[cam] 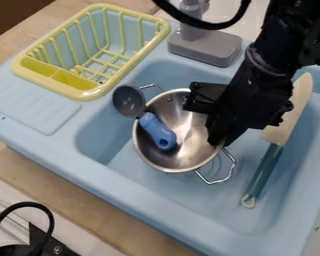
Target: Move the sufuria into the sink
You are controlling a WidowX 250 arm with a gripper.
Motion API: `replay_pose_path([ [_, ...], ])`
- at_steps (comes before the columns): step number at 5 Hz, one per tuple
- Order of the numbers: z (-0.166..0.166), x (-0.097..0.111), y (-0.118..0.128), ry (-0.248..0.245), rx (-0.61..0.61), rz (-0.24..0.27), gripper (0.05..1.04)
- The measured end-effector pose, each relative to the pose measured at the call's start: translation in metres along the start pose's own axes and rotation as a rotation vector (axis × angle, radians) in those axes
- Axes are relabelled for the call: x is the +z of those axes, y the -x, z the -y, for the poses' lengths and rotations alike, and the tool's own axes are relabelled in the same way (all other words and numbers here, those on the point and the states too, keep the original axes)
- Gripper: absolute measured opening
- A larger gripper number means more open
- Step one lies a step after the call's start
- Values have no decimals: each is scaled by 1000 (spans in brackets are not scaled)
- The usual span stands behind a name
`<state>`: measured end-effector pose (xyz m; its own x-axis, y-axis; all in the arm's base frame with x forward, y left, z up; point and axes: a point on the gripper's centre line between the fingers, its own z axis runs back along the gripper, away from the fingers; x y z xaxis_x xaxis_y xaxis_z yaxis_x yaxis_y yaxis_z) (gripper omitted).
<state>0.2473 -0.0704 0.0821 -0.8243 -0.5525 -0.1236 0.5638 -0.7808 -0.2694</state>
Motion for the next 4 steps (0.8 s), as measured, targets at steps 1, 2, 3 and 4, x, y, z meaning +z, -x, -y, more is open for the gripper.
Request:
replay_pose_path([
  [1, -1, -6, 0, -21, -37, -6, 57],
  [2, -1, -13, -2, -45, -71, 9, 57],
  [3, -2, -11, -4, -118, -124, 72, 78],
  [4, 1, -12, -4, -169, -138, 136, 221],
])
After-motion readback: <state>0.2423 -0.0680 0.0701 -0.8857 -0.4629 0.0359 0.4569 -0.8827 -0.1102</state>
